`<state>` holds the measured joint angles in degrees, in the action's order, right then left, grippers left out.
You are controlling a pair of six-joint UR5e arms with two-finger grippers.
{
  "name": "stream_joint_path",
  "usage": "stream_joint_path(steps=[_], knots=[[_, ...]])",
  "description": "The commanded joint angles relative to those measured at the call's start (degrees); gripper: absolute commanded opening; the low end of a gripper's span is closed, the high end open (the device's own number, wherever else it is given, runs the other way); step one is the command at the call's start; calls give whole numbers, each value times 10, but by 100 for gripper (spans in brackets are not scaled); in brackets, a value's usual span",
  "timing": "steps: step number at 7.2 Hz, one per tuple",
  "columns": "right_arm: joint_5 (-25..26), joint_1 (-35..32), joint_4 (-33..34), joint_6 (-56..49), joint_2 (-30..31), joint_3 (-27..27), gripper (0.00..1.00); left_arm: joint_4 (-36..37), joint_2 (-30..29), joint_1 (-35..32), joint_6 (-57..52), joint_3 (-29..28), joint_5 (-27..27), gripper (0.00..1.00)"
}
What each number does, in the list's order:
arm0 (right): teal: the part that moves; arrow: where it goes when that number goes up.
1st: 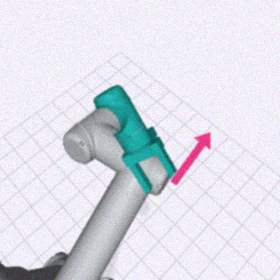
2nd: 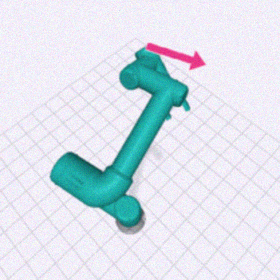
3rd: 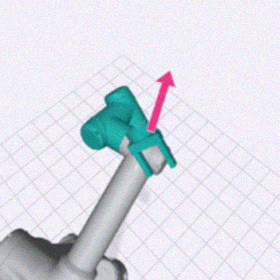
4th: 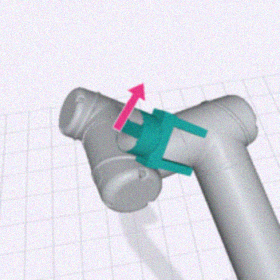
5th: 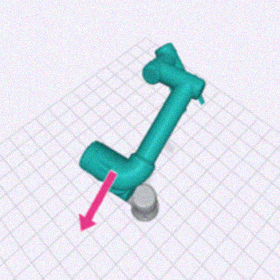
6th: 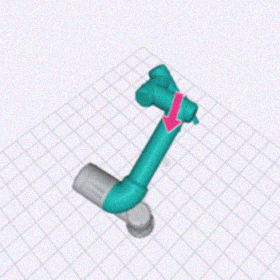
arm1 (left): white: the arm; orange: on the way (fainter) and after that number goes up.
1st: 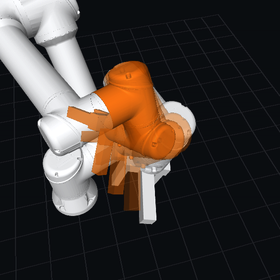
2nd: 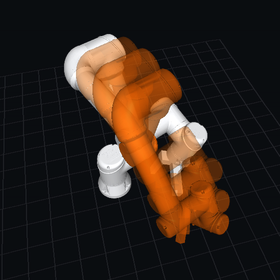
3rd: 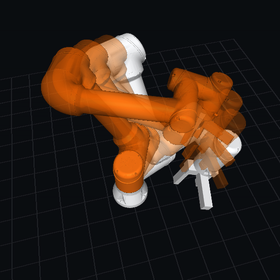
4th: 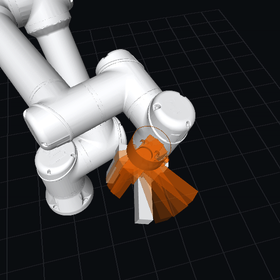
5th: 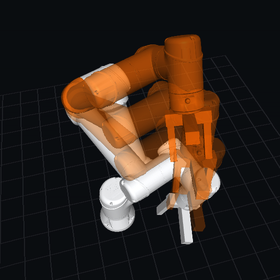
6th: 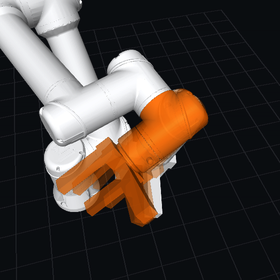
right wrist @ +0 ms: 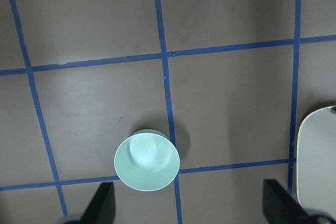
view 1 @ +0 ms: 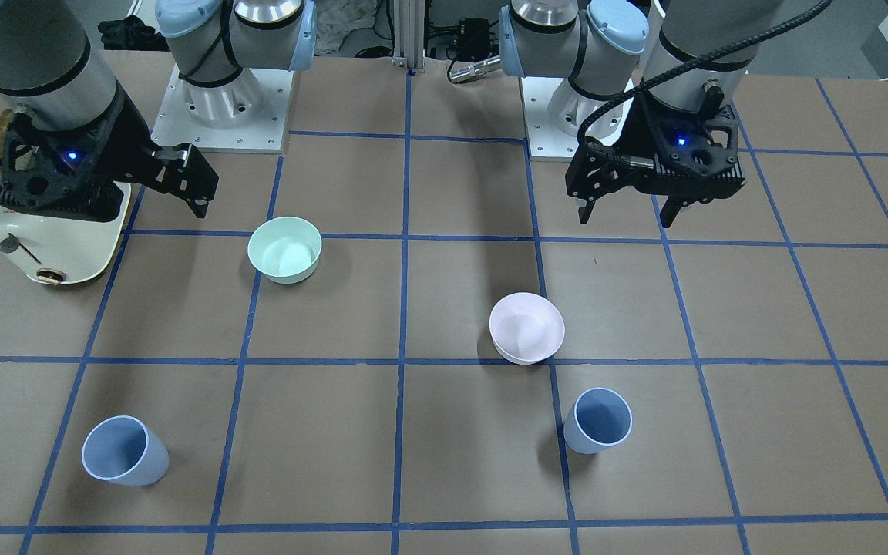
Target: Stack blue cups with both arms
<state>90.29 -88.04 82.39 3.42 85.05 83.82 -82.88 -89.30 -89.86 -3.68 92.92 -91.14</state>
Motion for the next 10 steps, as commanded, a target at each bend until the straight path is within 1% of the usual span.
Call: stream_joint_path(steps=[1,2,3,4,6,8,10], knots=[[3,1,16,-1,-14,9,100,0,0,0,0,1,0,100],[29,17,27,-1,-39,6,100,0,0,-1,0,2,0,100],[38,49,61,-13,-62,1,100,0,1,-1,0,2,0,100],[39,75,134,-18,-91,-3,100,0,1,-1,0,2,0,100],[37,88,216,-57,-151,-33,100,0,0,-1,0,2,0,100],[32,100,242,-56,-213,-68,100,0,1,-1,0,2,0,100],[31,108,253,-57,-253,-74,100,0,0,-1,0,2,0,100]])
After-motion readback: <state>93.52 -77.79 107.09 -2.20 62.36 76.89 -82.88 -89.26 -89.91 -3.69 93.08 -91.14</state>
